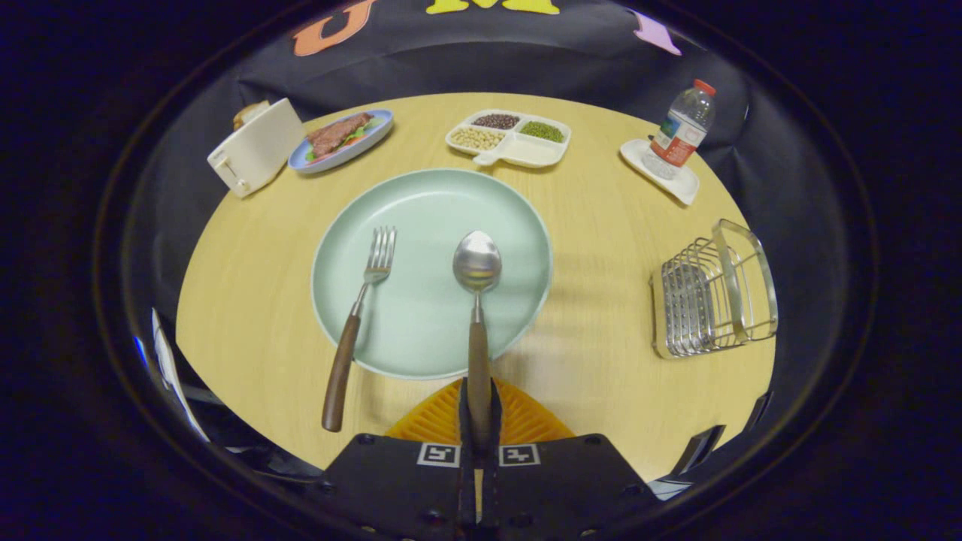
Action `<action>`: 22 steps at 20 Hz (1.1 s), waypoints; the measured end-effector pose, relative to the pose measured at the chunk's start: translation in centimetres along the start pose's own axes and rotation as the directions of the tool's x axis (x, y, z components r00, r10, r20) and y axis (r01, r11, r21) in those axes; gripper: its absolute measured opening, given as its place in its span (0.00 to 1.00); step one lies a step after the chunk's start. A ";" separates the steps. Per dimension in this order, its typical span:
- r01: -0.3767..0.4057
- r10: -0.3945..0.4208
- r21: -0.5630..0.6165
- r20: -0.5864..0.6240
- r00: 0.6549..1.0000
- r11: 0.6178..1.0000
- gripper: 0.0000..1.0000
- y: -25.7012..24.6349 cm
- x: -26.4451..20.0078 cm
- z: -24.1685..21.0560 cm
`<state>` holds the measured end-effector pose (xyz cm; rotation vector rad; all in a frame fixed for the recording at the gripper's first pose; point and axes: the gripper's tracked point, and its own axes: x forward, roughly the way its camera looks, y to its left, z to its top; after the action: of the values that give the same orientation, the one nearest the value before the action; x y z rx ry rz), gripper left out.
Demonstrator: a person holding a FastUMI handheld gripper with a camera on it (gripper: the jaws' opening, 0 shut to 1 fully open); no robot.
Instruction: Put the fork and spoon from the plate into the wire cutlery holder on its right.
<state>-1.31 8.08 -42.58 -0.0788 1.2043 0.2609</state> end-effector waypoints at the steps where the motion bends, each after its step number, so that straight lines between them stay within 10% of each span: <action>1: -0.007 0.007 -0.008 0.018 1.000 1.000 0.04 -0.1 -0.5 0.2; 22: 0.044 -0.077 0.146 0.233 0.969 0.988 0.04 -10.6 -9.9 3.8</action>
<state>1.43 -3.01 -32.80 0.0375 0.9758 0.1270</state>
